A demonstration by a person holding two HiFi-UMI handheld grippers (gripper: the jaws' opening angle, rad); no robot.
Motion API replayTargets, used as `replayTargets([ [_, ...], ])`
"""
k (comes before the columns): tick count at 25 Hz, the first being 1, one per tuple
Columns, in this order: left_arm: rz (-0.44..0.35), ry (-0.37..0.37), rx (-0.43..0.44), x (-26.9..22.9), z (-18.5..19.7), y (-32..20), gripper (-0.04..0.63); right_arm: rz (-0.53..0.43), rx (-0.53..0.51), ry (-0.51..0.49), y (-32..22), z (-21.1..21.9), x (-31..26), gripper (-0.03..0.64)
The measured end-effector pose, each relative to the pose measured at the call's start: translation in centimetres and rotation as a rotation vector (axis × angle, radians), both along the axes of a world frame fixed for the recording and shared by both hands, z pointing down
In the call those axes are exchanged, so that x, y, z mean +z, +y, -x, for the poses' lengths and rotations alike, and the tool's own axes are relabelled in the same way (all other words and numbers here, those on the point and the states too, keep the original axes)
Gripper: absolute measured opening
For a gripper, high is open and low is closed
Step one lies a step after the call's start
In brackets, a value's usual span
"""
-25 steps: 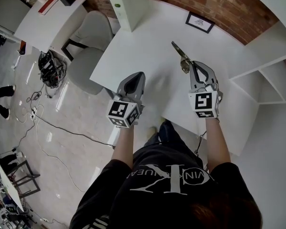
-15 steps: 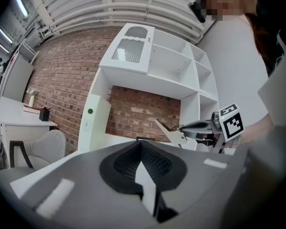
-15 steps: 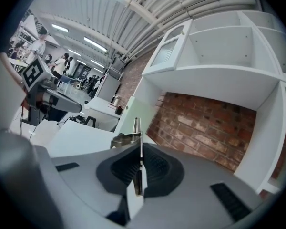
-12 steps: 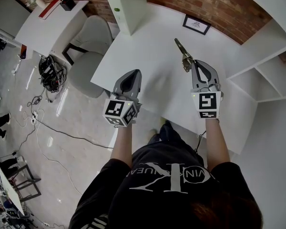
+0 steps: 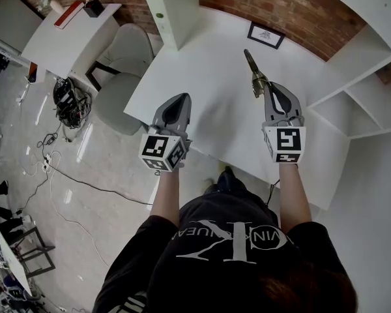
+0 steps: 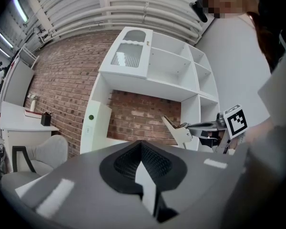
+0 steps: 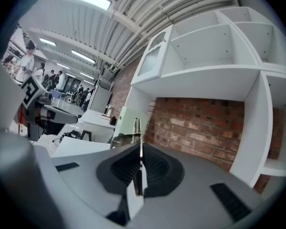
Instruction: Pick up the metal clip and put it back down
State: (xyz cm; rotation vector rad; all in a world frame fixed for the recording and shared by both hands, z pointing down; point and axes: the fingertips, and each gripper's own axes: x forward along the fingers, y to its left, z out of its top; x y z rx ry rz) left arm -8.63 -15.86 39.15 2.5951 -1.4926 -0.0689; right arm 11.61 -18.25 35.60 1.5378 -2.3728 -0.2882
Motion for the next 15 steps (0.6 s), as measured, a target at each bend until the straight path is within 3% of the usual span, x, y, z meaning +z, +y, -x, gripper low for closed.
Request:
replayTargets([
  [15, -0.043, 0.002, -0.023, -2.3, 0.3, -0.4, 0.006, -0.054, 0.011, -0.080, 0.3, -1.1, -2.5, 0.017],
])
